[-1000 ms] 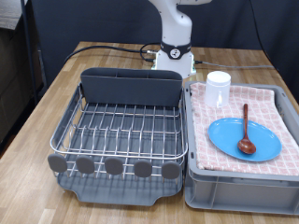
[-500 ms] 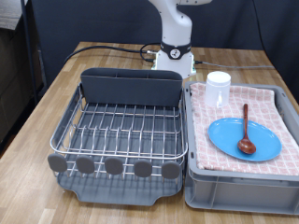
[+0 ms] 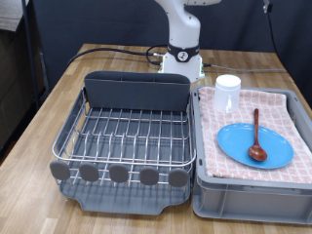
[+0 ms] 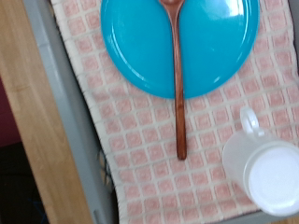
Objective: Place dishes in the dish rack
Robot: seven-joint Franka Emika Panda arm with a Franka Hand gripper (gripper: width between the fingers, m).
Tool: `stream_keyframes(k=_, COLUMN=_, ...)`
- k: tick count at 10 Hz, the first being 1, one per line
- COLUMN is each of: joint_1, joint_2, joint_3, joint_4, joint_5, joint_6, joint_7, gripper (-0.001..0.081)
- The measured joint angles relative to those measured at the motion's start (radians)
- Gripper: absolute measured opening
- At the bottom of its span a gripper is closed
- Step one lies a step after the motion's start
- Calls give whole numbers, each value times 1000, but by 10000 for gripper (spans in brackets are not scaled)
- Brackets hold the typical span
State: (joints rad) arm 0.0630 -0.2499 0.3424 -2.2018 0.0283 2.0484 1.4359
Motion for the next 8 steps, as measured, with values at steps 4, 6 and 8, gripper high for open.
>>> stream_keyframes(k=4, joint_1=-4, joint_2=46, joint_3=2, joint_4=-188, joint_5=-107, joint_6=345, joint_7=60, gripper=802)
stream_keyframes(k=6, joint_1=-3, joint_2=58, joint_3=0, joint_4=-209, joint_5=-107, joint_6=393, joint_7=62, gripper=802)
stream_keyframes(k=8, joint_1=-9, joint_2=71, joint_3=2, joint_4=-193, joint_5=-169, joint_6=378, joint_7=132, gripper=802)
